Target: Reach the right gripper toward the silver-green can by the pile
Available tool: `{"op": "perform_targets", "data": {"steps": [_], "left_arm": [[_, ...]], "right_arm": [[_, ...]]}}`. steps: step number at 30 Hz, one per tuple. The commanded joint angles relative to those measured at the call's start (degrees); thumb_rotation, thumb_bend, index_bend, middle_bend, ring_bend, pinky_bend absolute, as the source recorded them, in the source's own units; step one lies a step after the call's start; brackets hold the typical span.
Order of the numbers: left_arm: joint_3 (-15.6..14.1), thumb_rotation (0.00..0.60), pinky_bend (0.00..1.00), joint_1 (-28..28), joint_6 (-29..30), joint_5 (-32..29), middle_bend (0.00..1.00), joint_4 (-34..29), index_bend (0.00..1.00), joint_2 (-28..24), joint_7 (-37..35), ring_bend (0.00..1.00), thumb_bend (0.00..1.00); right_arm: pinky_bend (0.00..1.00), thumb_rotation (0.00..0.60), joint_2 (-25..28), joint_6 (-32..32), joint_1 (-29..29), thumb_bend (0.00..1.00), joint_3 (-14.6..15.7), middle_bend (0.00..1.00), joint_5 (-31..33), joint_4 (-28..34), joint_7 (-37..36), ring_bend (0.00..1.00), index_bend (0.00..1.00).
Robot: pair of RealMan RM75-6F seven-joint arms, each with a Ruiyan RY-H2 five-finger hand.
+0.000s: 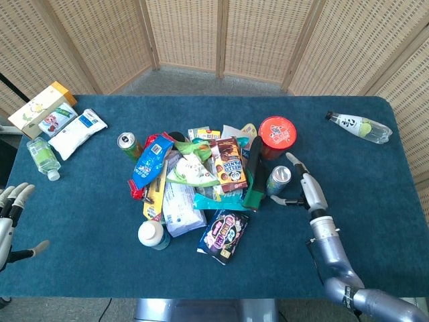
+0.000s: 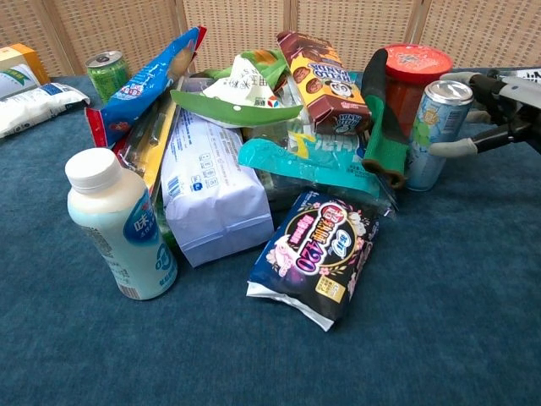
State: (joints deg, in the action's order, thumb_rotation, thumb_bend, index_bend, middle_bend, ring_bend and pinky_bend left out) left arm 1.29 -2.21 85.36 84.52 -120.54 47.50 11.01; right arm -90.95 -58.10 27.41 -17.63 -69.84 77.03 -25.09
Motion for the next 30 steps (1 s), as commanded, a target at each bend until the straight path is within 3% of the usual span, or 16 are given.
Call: {"op": "perform_targets", "data": {"steps": [1, 10, 11, 13, 15, 17, 18, 24, 30], "left_arm": [[0.09, 0.6, 0.0, -0.11, -0.09, -0.19, 0.0, 0.1, 0.05, -0.05, -0.27, 0.0, 0.0], [0.49, 0.6, 0.0, -0.05, 0.58, -0.5, 0.0, 0.53, 0.05, -0.47, -1.98, 0.0, 0.0], [0.51, 0.6, 0.0, -0.07, 0.56, -0.53, 0.0, 0.6, 0.05, -0.5, -2.17, 0.0, 0.0], [0.5, 0.6, 0.0, -0.08, 0.57, -0.46, 0.0, 0.66, 0.05, -0.59, -2.45, 0.0, 0.0], [0.51, 0.6, 0.0, -0.02, 0.74, -0.39, 0.0, 0.75, 0.05, -0.73, -2.69, 0.0, 0.0], [0.51, 0.6, 0.0, 0.09, 0.95, -0.37, 0.0, 0.77, 0.05, -0.86, -2.98, 0.0, 0.0], [0.51, 0.6, 0.0, 0.12, 1.02, -0.39, 0.0, 0.76, 0.05, -0.9, -3.07, 0.0, 0.0], [0.47, 0.6, 0.0, 0.29, 1.4, -0.16, 0.0, 0.59, 0.05, -1.07, -3.29, 0.0, 0.0], [0.41, 0.6, 0.0, 0.44, 1.86, 0.64, 0.0, 0.29, 0.05, -1.21, -3.9, 0.0, 0.0]], "right_arm": [[0.0, 0.6, -0.97, 0.62, 0.99, 0.0, -0.7, 0.0, 1.05, 0.39, 0.46, 0.0, 0.0], [0.0, 0.6, -4.36, -0.29, 2.08, 0.0, -1.53, 0.01, 2.46, -0.93, 0.35, 0.0, 0.0], [0.0, 0.6, -4.78, -0.42, 2.07, 0.0, -1.51, 0.06, 2.52, -1.25, 0.08, 0.01, 0.0], [0.08, 0.6, -5.68, -1.53, 1.92, 0.0, -1.62, 0.29, 2.43, -2.19, -0.04, 0.14, 0.08], [0.32, 0.6, -7.29, -3.5, 1.77, 0.0, -1.93, 0.57, 2.38, -4.12, 0.28, 0.38, 0.29], [0.53, 0.6, -7.87, -4.12, 1.54, 0.0, -1.85, 0.76, 2.12, -4.98, -0.35, 0.55, 0.47], [0.59, 0.6, -7.93, -4.34, 1.4, 0.0, -1.8, 0.81, 2.04, -5.23, -0.5, 0.6, 0.51], [0.64, 0.6, -6.73, -6.18, 0.1, 0.0, -2.13, 0.85, 1.85, -4.69, -1.03, 0.63, 0.56], [0.64, 0.6, -1.76, -10.16, -1.51, 0.02, -3.65, 0.9, 0.7, 1.09, 1.63, 0.67, 0.6]]}}
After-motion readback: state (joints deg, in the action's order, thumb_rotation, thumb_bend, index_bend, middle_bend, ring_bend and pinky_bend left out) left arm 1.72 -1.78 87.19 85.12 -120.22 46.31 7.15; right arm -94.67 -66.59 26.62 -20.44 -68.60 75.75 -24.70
